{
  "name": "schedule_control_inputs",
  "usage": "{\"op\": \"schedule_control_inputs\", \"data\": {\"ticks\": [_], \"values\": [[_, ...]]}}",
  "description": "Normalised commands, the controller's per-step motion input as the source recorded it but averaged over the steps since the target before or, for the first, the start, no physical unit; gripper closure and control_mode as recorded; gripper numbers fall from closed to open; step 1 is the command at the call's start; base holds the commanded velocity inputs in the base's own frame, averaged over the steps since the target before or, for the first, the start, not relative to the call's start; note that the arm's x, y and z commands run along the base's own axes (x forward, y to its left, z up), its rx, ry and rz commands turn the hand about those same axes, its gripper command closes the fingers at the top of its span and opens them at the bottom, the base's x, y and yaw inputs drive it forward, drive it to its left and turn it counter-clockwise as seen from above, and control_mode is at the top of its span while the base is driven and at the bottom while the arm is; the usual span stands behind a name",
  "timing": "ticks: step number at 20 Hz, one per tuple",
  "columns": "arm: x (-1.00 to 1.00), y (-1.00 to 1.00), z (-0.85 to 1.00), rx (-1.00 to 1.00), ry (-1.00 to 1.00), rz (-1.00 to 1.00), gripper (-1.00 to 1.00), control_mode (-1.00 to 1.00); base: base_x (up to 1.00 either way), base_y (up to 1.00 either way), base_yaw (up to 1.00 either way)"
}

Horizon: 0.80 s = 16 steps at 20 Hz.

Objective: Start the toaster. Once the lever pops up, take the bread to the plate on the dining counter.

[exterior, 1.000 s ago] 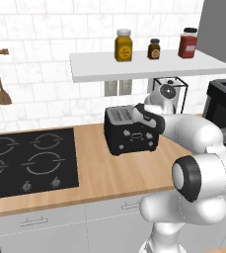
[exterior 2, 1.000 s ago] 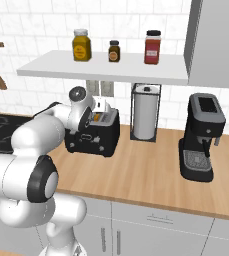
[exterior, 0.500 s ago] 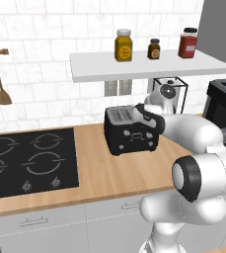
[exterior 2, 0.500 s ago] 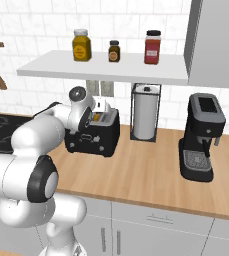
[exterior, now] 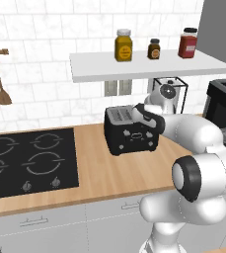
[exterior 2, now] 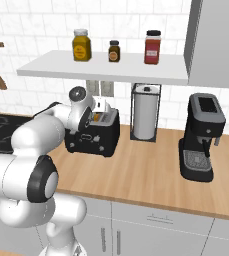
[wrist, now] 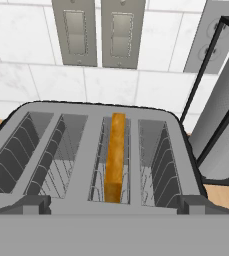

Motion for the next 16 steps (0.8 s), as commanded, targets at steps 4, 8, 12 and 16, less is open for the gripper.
{"op": "schedule_control_inputs", "data": {"ticks": [4, 8, 12, 16], "values": [[0.00, 0.00, 0.00, 0.00, 0.00, 0.00, -1.00, -1.00, 0.00, 0.00, 0.00], [0.00, 0.00, 0.00, 0.00, 0.00, 0.00, -1.00, -1.00, 0.00, 0.00, 0.00], [0.00, 0.00, 0.00, 0.00, 0.00, 0.00, -1.00, -1.00, 0.00, 0.00, 0.00], [0.00, 0.00, 0.00, 0.00, 0.00, 0.00, -1.00, -1.00, 0.00, 0.00, 0.00]]}}
